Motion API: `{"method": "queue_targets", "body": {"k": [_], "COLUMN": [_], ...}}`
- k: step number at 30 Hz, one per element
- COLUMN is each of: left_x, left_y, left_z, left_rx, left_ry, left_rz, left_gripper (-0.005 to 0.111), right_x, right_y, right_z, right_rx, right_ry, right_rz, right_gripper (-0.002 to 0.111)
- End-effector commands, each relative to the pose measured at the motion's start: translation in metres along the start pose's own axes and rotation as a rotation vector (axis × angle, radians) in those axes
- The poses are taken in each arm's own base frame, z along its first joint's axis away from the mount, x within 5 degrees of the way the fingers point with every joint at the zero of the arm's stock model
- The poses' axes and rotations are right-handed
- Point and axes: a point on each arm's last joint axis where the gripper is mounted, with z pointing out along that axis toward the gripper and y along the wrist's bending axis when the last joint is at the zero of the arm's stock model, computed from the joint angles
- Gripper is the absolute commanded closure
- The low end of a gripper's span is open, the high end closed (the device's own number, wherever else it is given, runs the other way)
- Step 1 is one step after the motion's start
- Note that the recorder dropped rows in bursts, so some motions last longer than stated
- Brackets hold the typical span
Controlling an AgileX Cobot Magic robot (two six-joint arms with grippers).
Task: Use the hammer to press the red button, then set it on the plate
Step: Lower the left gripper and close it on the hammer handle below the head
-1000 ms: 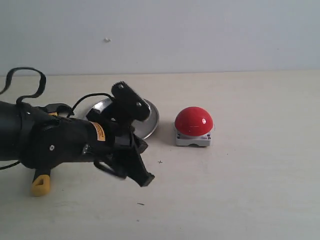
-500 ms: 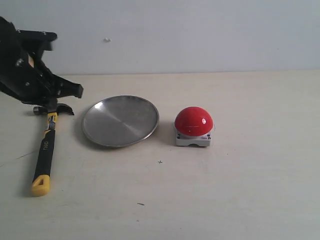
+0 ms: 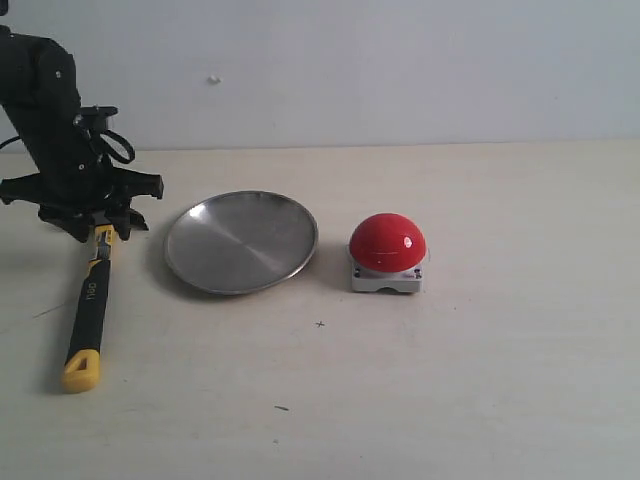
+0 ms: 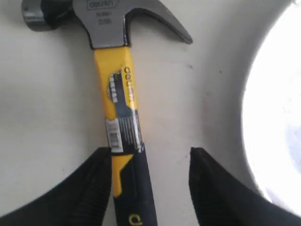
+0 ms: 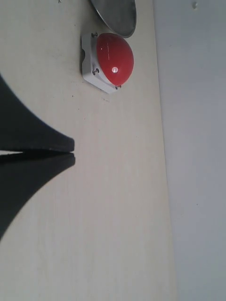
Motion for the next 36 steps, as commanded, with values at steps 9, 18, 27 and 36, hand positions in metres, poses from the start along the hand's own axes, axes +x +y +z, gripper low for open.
{"method": "queue_targets", "body": {"k": [9,18,27,36], "left_x": [-0.031,-0.027,-0.026,-0.032], "left_y": [0.024,0.024,0.021,0.020], "left_z": [0.036,0.062,0.063,0.057], "left_rx": [-0.005,-0.010,0.020,0.033], "left_ry": [0.081,0.122,0.133,0.071], "left_rz": [-0.089,-0.070,-0.034,0.032], "left_gripper": [0.056,0.056,0.077,0.107], "right_x": [0.000,0.000,0.000,0.000], "right_y": [0.000,0.000,0.000,0.000], "right_z": [0.000,0.000,0.000,0.000], "right_rx": [0.007,0.007,0.007,0.007], "right_ry": [-0.013,-0.013,-0.013,-0.013], "right_rz": [0.005,0.005,0.005,0.005], "right_gripper": [0.108,0.108,0.108,0.108]}}
